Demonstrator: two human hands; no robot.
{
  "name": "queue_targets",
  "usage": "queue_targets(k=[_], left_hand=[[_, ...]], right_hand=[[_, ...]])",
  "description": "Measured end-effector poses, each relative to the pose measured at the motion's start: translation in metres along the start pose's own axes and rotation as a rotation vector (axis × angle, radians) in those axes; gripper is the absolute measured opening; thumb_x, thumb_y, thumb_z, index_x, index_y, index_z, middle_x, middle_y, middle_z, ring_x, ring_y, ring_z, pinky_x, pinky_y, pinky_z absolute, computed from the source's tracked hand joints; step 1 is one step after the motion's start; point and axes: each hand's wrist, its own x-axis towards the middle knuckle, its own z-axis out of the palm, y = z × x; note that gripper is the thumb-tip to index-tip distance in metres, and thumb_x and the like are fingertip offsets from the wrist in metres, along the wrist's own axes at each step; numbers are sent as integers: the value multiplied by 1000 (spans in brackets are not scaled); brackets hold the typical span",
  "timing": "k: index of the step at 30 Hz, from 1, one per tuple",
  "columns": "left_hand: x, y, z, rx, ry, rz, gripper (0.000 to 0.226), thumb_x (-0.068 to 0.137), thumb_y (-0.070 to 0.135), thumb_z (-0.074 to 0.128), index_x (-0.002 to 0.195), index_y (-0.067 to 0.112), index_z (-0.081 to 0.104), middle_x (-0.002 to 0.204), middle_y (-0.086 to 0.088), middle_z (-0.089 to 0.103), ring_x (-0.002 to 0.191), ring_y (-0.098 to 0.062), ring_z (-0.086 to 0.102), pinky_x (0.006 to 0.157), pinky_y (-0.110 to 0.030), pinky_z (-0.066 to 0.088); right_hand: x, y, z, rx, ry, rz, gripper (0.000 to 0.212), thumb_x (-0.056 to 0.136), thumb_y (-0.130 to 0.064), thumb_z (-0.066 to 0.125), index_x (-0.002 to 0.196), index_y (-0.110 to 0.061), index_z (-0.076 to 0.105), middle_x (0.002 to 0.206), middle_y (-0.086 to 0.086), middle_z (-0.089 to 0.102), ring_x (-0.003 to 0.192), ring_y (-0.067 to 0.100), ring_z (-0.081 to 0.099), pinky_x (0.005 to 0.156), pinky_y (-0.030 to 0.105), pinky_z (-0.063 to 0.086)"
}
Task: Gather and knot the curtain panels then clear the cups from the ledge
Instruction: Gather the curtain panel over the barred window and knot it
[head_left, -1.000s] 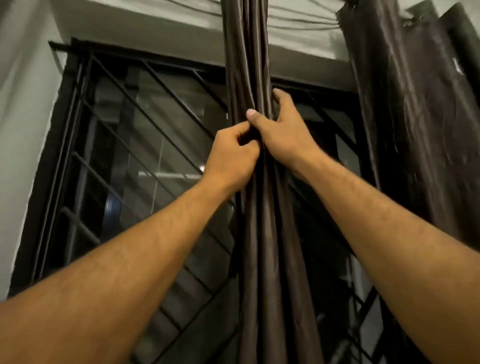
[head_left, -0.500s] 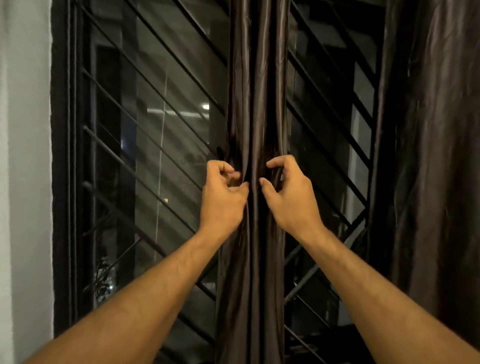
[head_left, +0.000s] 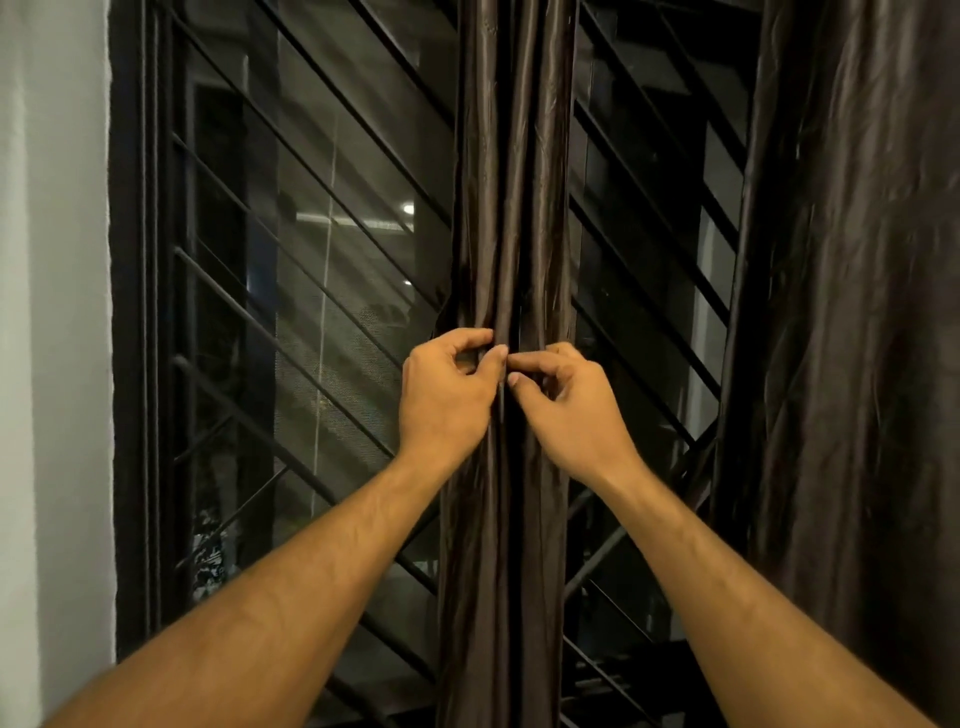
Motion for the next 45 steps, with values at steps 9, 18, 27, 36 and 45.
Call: queue_targets(k=[9, 18, 27, 36, 45], left_hand=[[-1, -3, -2, 135, 119, 56, 11, 92, 11, 68, 96, 21, 68, 75, 7, 68, 63, -7, 64, 52, -12, 46], [-1, -1, 7, 104, 89, 105, 13, 91, 15, 70, 101, 20, 77, 94, 10, 73, 86, 0, 69, 78, -24, 59], [0, 7, 9, 111, 100, 79, 35, 89, 25, 75, 118, 28, 56, 82, 9, 68, 65, -3, 66, 62, -34, 59], [6, 16, 17, 15, -116, 100, 10, 88, 9, 68, 87, 17, 73, 75, 2, 73, 67, -12, 68, 59, -37, 56], [23, 28, -3, 12, 221, 183, 10, 89, 28, 70, 94, 21, 66, 85, 5, 67, 73, -14, 67, 63, -38, 59]], right_hand=[[-13, 17, -10, 8, 282, 146, 16, 95, -17, 71, 108, -22, 65, 93, -9, 64, 74, -1, 62, 67, 15, 49], [-28, 13, 16, -161, 209, 29, 37, 104, -18, 54, 135, -29, 38, 87, -4, 70, 71, 13, 69, 63, 44, 59], [-14, 2, 8, 123, 63, 114, 43, 87, -25, 65, 129, -30, 61, 90, -12, 76, 75, 4, 72, 71, 36, 62], [68, -39, -9, -46, 141, 83, 73, 84, -65, 68, 141, -24, 48, 115, -9, 70, 105, 13, 69, 90, 36, 59], [82, -34, -14, -198, 167, 68, 22, 100, -21, 59, 122, -21, 57, 113, 1, 70, 102, 20, 70, 88, 44, 62]])
